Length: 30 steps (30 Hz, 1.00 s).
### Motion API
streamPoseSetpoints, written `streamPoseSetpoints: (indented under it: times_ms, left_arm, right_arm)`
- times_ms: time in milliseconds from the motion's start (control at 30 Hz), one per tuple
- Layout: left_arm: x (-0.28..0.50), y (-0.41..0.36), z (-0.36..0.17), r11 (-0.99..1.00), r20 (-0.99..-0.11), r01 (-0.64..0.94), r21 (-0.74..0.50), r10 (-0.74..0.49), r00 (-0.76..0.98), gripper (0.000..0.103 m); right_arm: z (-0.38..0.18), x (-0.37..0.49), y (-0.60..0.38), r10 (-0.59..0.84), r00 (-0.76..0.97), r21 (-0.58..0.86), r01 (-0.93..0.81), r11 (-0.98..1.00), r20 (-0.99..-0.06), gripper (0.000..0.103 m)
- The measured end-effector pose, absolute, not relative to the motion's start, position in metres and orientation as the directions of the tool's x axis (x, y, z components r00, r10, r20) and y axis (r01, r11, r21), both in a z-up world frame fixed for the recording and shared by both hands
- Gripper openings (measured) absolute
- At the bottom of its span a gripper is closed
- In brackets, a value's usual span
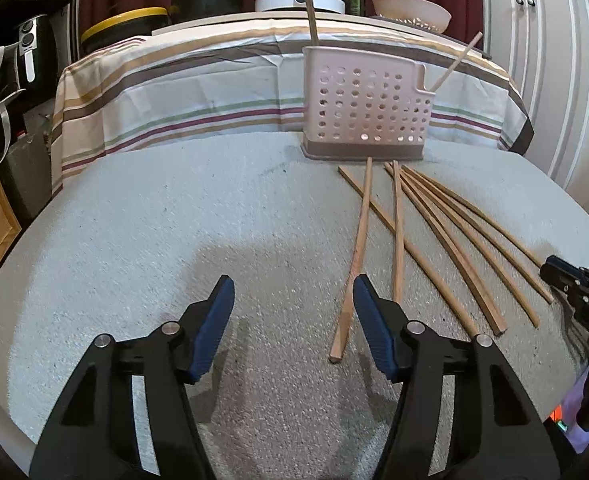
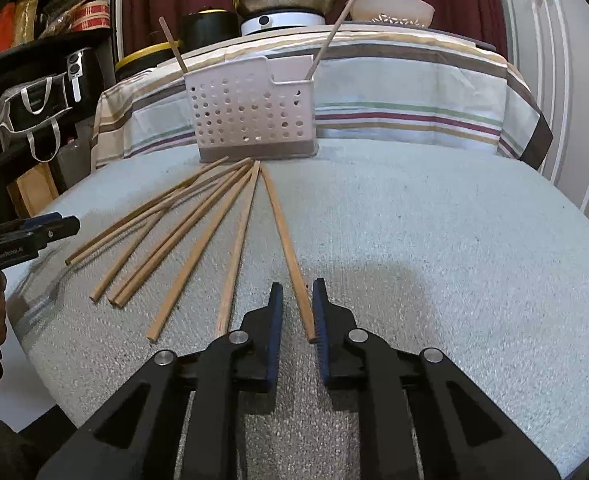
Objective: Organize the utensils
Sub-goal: 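Close the left tool on a chopstick while the right tool grasps another, then lift both chopsticks upright and carry them above the caddy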
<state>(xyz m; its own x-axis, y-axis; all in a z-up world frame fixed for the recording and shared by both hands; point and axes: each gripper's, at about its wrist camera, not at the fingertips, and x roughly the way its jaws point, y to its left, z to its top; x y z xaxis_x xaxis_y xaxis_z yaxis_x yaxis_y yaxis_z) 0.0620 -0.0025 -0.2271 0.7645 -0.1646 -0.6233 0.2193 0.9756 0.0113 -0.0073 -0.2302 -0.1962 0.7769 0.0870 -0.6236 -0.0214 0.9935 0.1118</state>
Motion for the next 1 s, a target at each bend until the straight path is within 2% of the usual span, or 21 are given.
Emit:
streamPoseSetpoints:
  times_ms: [33,133,300,567,767,800,833,1000]
  left_arm:
    - [0.062,-0.003,-0.228,0.975,-0.626,0.223,0.012,-0.167,0.762,0.057]
    - [0.061,-0.007,-0.232,0.972,-0.635,0.236,0.016,-0.172,0.753,0.055]
    - [0.058,-0.008,-0.240,0.969,-0.648,0.247,0.011,-0.181,0.739,0.045]
    - [0.051,-0.016,-0.247,0.953,-0.633,0.301,0.026,-0.217,0.743,0.012]
    - [0.045,-0.017,-0.245,0.950,-0.618,0.308,0.043,-0.217,0.756,0.007]
    - [0.044,-0.017,-0.244,0.951,-0.614,0.306,0.045,-0.215,0.760,0.007]
    - [0.043,-0.016,-0.242,0.952,-0.608,0.303,0.047,-0.213,0.765,0.006]
    - [0.041,-0.012,-0.233,0.954,-0.595,0.297,0.040,-0.216,0.774,0.006]
  right_arm:
    - [-0.196,-0.008,-0.231,0.080,0.779,0.111,-0.014,0.994,-0.622,0.008]
    - [-0.196,-0.010,-0.233,0.067,0.784,0.109,0.001,0.994,-0.617,0.008]
    - [-0.196,-0.012,-0.234,0.068,0.787,0.109,-0.001,0.994,-0.613,0.008]
    - [-0.196,-0.013,-0.234,0.071,0.793,0.115,-0.001,0.993,-0.606,0.008]
    - [-0.193,-0.015,-0.234,0.081,0.800,0.126,-0.006,0.992,-0.595,0.006]
    - [-0.192,-0.016,-0.234,0.082,0.802,0.126,-0.008,0.992,-0.592,0.006]
    - [-0.190,-0.017,-0.234,0.083,0.804,0.127,-0.010,0.992,-0.589,0.001]
    - [-0.183,-0.019,-0.231,0.085,0.813,0.122,-0.018,0.992,-0.576,0.001]
